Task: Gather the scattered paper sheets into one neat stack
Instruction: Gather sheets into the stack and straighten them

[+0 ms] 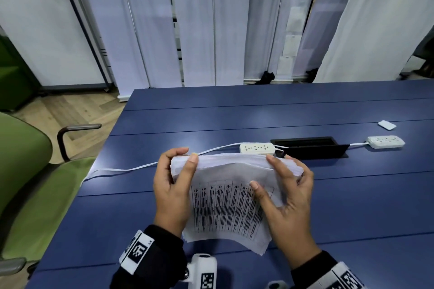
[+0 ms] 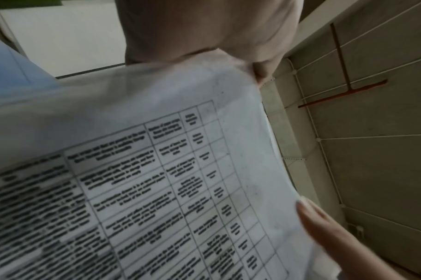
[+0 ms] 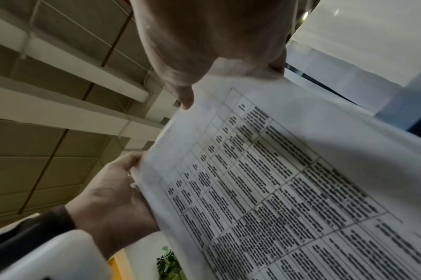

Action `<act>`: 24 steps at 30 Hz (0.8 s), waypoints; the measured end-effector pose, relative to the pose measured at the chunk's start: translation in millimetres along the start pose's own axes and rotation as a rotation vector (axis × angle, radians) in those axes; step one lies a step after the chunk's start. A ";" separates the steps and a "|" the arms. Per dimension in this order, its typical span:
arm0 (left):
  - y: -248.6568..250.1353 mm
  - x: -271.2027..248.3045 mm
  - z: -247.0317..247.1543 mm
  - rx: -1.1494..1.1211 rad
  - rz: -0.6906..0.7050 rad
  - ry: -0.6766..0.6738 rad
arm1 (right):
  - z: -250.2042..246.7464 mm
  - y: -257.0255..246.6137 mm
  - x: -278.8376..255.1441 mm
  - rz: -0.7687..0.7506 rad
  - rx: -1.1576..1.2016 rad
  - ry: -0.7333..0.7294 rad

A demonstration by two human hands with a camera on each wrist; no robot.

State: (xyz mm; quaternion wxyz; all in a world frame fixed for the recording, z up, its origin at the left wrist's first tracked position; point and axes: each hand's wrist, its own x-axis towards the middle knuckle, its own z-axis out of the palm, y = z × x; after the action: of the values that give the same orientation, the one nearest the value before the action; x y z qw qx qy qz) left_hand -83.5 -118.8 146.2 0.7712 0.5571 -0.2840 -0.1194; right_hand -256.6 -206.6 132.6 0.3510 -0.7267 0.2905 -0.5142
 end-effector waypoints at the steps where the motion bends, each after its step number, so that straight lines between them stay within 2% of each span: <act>1: -0.8 1.4 -0.8 -0.020 -0.007 0.024 | -0.2 -1.0 -0.6 0.025 0.016 0.008; 5: 0.2 -3.0 0.5 -0.066 -0.020 0.032 | 4.0 -9.1 -7.1 -0.046 -0.020 0.007; 10: 1.6 2.2 2.6 -0.085 -0.037 0.147 | 2.7 -7.7 -7.5 -0.006 -0.036 0.055; 13: 1.4 -1.5 2.8 -0.040 -0.011 0.095 | 4.1 -12.6 -9.4 -0.023 -0.012 0.027; 17: 0.6 3.3 0.6 -0.018 -0.028 0.126 | -0.7 -12.0 -3.7 0.007 0.038 0.108; 21: 2.7 -2.4 4.6 0.021 0.001 0.074 | 3.9 -15.6 -3.5 0.007 0.070 0.068; 24: 0.5 1.8 0.9 -0.033 -0.018 0.089 | -0.7 -10.4 0.4 0.041 0.057 0.103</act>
State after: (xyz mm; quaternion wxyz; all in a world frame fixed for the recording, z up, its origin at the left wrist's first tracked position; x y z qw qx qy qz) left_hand -82.6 -120.2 147.5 0.7911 0.5515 -0.2423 -0.1064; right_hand -256.5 -201.0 141.3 0.3665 -0.6829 0.3081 -0.5517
